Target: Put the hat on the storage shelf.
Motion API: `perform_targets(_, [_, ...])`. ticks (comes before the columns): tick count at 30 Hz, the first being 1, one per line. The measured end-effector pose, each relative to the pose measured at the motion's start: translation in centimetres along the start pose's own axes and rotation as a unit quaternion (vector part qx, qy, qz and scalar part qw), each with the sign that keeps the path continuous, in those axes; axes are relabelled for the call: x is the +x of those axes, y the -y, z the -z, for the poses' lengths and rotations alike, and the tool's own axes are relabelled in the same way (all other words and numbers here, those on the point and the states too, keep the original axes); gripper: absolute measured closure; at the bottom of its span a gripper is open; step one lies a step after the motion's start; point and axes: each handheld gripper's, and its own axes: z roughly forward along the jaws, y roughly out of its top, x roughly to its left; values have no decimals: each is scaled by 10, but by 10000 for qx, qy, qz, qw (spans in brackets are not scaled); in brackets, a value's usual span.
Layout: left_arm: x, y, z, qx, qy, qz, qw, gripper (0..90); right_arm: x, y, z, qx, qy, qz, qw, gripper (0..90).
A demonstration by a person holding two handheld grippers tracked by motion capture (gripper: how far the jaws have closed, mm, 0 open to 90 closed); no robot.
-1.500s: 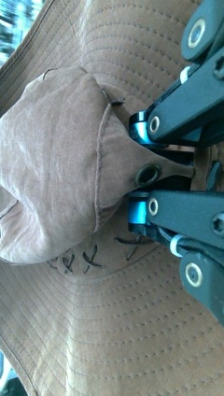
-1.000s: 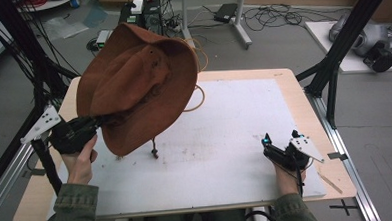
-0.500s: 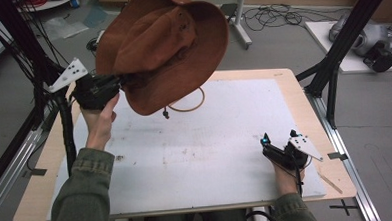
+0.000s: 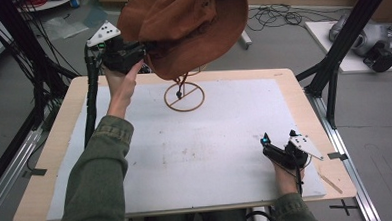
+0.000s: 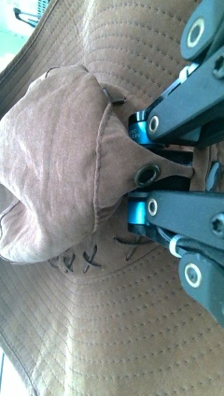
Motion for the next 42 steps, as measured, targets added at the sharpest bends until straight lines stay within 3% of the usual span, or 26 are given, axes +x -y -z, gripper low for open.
perform_targets(7, [19, 7, -31, 168, -57, 181, 9997, 881, 2, 0, 1, 5, 16, -54, 10000, 53])
perform_targets(10, [23, 17, -41, 386, -62, 211, 9990, 880, 1, -1, 1, -30, 14, -10, 10000, 53])
perform_targets(21, [19, 34, -59, 915, -157, 94, 9956, 879, 2, -1, 2, -72, -16, 16, 10000, 53])
perform_targets(28, [22, 41, -59, 1026, -196, 213, 9943, 875, 2, -3, 2, -96, -19, 3, 10000, 53])
perform_targets(32, [24, 46, -55, 1111, -231, 177, 9934, 868, 2, -3, 2, -102, -38, 21, 9999, 53])
perform_targets(42, [26, 52, -51, 1155, -224, 331, 9925, 680, 4, -3, 2, -99, -22, 50, 9999, 53])
